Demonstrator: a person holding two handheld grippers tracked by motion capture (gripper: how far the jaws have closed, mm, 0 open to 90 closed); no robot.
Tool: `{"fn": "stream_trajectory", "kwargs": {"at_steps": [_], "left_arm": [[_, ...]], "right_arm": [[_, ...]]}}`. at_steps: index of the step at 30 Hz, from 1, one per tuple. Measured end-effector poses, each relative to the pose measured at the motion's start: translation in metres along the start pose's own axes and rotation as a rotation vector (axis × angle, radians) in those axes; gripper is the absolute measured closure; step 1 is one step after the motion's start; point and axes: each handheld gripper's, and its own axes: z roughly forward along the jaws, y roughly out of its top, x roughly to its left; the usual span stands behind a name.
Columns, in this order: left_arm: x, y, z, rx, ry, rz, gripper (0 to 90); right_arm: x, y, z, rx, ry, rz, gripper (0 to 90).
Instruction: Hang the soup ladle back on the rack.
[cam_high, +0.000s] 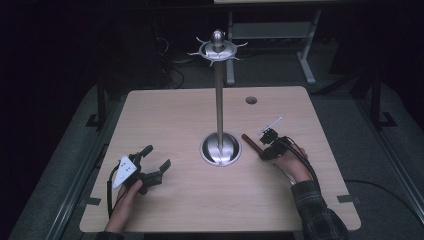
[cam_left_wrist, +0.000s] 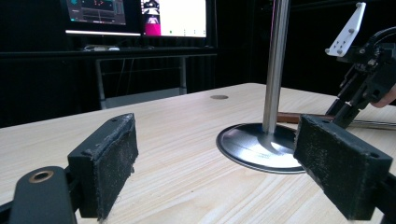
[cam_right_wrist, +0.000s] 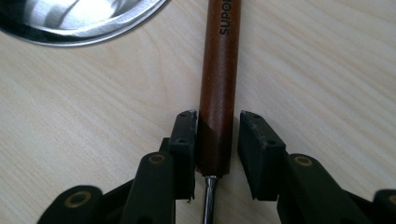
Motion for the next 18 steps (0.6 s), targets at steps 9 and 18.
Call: {"fn": "stream_trajectory", "kwargs": {"at_steps": [9, 18], "left_arm": [[0.0004, 0.0000, -0.0004, 0.004, 0.000, 0.005, 13.1], [0.0003, 0.0000, -0.0004, 0.004, 0.000, 0.005, 13.1]], "right_arm": [[0.0009, -0.0017, -0.0008, -0.001, -0.001, 0.037, 72.4], [0.0016, -0.0047, -0.0007, -0.025, -0.005, 0.068, 72.8]]}}
